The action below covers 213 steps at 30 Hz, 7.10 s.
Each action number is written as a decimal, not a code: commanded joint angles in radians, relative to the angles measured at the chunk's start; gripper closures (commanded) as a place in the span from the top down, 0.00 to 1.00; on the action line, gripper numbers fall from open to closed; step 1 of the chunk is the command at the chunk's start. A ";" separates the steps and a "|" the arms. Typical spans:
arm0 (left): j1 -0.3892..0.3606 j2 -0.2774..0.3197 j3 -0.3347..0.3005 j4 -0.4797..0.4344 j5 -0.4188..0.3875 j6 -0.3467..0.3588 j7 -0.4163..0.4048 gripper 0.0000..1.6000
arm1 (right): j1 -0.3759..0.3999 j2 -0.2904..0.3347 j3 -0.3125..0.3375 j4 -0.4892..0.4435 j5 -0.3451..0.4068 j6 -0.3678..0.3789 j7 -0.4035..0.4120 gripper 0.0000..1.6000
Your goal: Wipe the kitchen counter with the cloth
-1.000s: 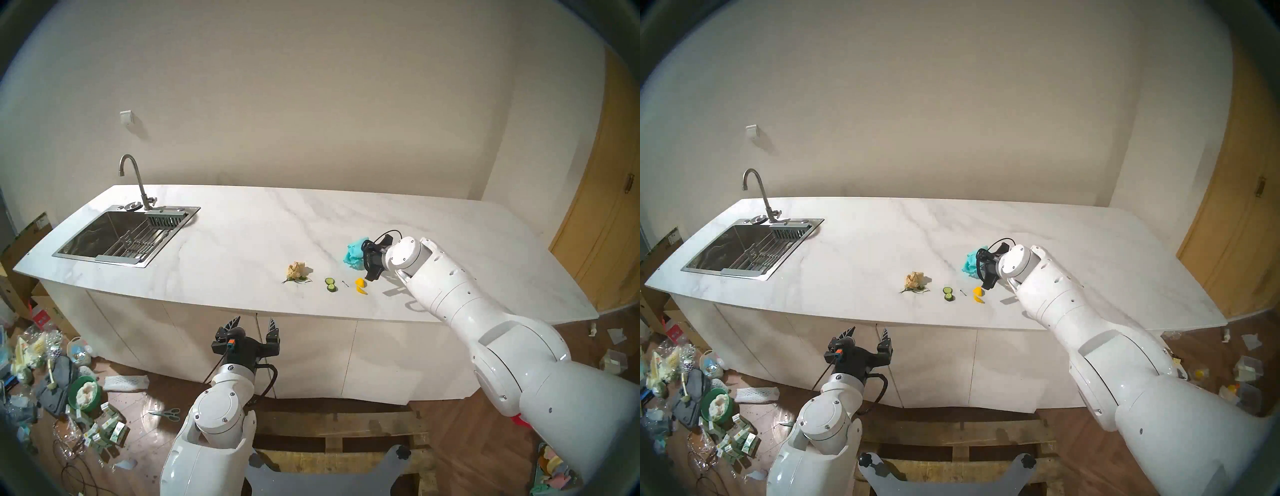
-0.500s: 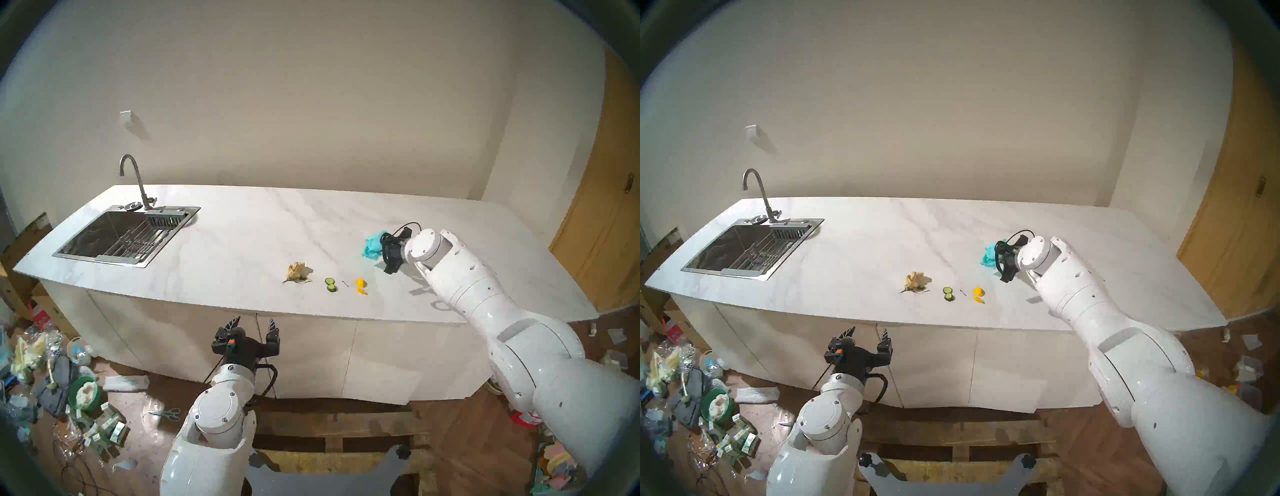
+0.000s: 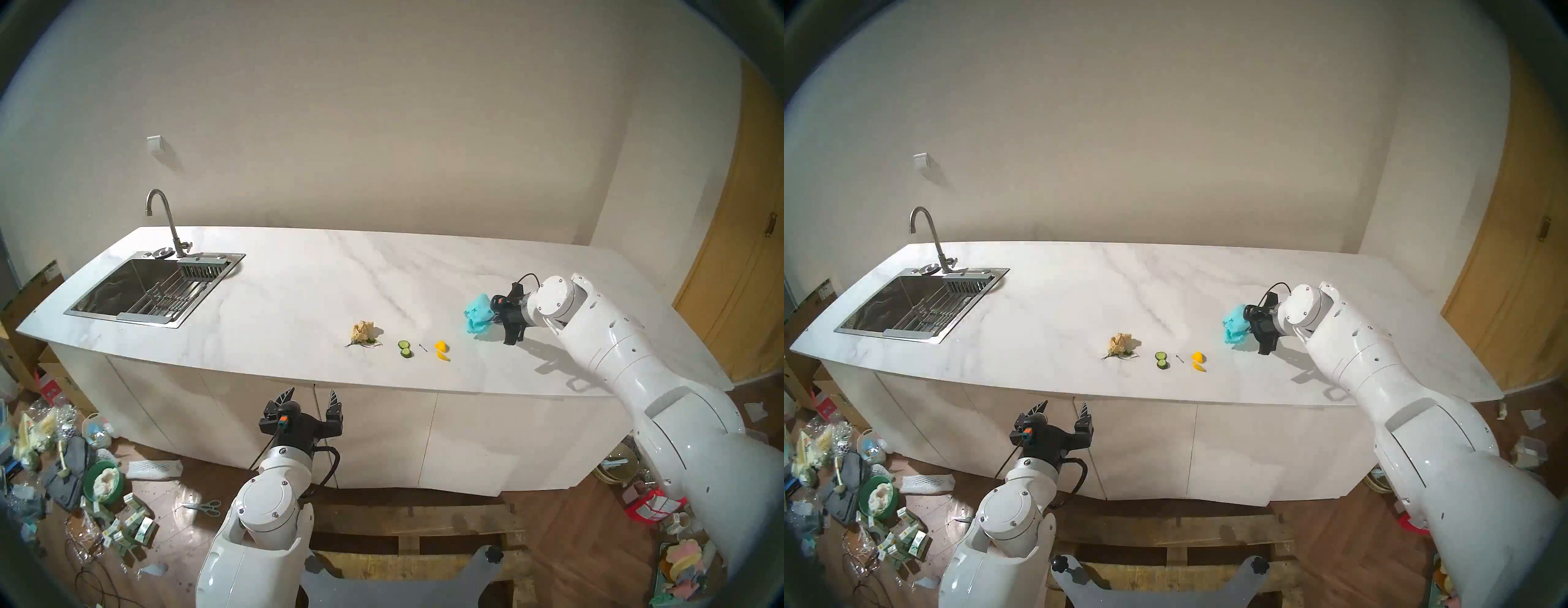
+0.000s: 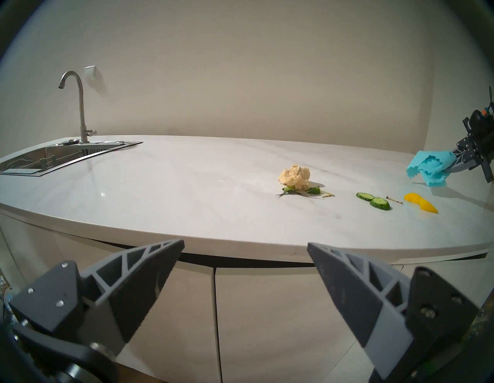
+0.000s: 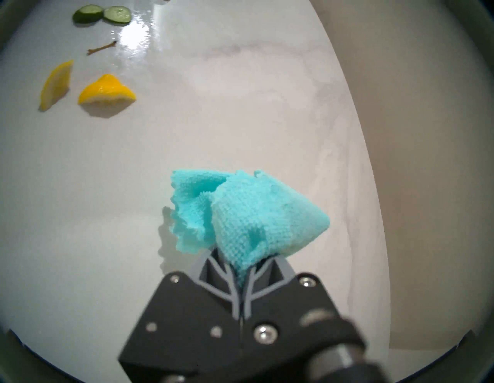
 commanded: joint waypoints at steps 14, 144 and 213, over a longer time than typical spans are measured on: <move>-0.003 0.001 0.002 -0.031 -0.002 -0.005 -0.002 1.00 | -0.177 0.137 0.044 -0.280 0.074 0.086 0.141 0.00; -0.005 0.010 0.010 -0.029 -0.009 -0.006 0.008 1.00 | -0.086 -0.173 -0.111 -0.129 -0.267 0.412 -0.295 0.00; -0.007 0.014 0.012 -0.026 -0.012 -0.007 0.012 1.00 | -0.308 -0.235 0.010 -0.270 -0.164 0.571 -0.447 0.00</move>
